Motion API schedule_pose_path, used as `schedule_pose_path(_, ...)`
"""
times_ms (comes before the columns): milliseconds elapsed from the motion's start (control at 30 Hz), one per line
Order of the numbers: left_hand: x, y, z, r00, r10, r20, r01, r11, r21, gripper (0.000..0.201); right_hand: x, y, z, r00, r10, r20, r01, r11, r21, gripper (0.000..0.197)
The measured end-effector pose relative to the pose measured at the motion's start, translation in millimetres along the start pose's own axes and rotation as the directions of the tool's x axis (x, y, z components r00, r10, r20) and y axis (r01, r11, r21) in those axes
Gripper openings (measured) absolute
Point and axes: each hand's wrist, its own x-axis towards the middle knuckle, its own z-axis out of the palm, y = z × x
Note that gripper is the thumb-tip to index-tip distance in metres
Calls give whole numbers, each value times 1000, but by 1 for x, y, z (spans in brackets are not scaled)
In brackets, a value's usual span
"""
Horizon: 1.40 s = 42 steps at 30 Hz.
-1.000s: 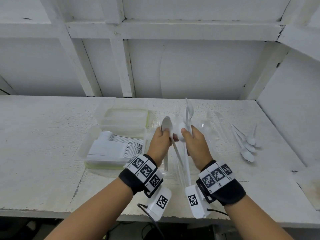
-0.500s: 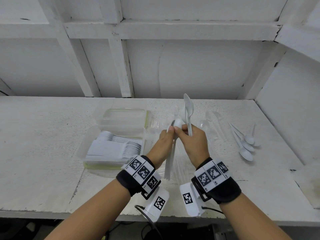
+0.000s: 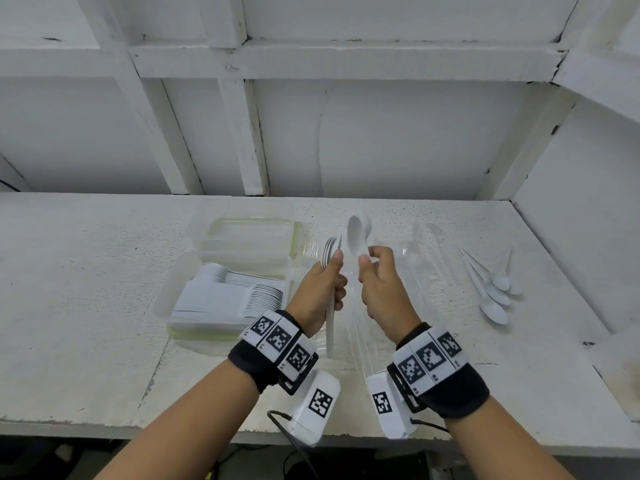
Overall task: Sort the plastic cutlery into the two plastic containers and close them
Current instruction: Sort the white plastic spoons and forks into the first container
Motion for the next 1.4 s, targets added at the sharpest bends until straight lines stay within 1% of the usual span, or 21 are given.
schedule_pose_path(100,4,-1,-1,1000,0,-22,-1,998,-58,38,-2,9,2,997,-66,-28,64,994,-89,11)
schedule_pose_path(200,5,-2,-1,1000,-13,-17,12,998,-64,50,-2,19,6,984,-147,-96,131,978,-160,24)
schedule_pose_path(267,6,-3,0,1000,-28,-2,28,997,-76,59,-1,22,8,970,-191,-147,160,966,-203,25)
schedule_pose_path(367,7,-3,2,999,-32,11,33,996,-88,63,-1,21,9,948,-253,-191,206,949,-238,36)
schedule_pose_path(500,4,1,5,998,-19,63,24,996,-91,54,-1,20,10,933,-311,-183,266,935,-234,38)
schedule_pose_path(600,4,1,6,993,-9,116,24,992,-128,59,1,22,12,938,-325,-118,279,913,-299,36)
schedule_pose_path(700,7,-1,4,995,10,101,3,992,-125,65,2,24,10,930,-360,-79,297,859,-417,33)
schedule_pose_path(800,8,-1,3,997,56,57,-49,992,-112,57,1,22,7,930,-354,-100,276,851,-446,31)
schedule_pose_path(900,9,-2,1,999,53,9,-51,990,-129,57,2,20,8,898,-406,-167,321,867,-382,27)
schedule_pose_path(967,10,-2,0,999,29,-27,-34,986,-166,56,3,19,6,912,-374,-169,308,896,-320,26)
schedule_pose_path(1033,11,-2,-1,998,18,-57,-29,979,-201,49,3,19,3,932,-327,-157,275,919,-285,28)
schedule_pose_path(1100,12,-2,-2,998,36,-43,-45,973,-226,41,1,18,2,940,-301,-161,250,928,-275,32)
schedule_pose_path(1167,9,0,0,998,62,-30,-67,975,-211,32,-3,17,2,948,-280,-155,229,932,-282,36)
schedule_pose_path(1233,7,2,1,996,75,-47,-82,977,-195,19,-5,18,4,954,-257,-156,208,938,-275,37)
schedule_pose_path(1300,5,3,2,994,76,-76,-89,979,-183,11,-6,18,4,950,-264,-168,208,934,-292,38)
schedule_pose_path(1400,3,3,2,994,58,-88,-72,983,-168,6,-8,19,8,938,-300,-174,234,918,-322,37)
